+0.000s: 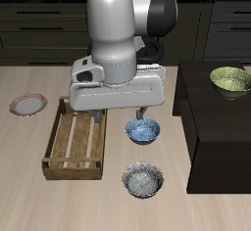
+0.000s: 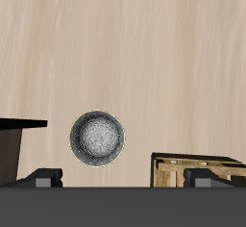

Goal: Place the black bowl in the wooden tray

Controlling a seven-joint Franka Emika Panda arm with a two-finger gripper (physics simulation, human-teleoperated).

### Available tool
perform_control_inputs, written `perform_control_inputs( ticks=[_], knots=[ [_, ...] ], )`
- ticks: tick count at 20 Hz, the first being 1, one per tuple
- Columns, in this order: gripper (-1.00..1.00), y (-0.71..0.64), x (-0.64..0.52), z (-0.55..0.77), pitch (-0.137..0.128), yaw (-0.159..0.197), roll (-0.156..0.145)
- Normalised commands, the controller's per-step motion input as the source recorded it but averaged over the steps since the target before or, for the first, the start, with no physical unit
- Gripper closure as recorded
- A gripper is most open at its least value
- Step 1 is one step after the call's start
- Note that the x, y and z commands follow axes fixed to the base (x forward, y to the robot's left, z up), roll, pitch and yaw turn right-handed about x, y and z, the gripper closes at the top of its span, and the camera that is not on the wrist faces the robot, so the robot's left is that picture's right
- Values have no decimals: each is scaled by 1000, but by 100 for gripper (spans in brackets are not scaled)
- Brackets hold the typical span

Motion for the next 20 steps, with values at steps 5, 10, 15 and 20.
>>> perform_control_inputs(
  ticks=[5,10,15,20],
  knots=[
    [-100,62,74,-355,34,6,1],
    [-100,-3,98,-298,30,19,-1],
    [-100,-58,129,-309,33,15,-10],
    [-100,-42,168,-180,25,30,-10]
  ],
)
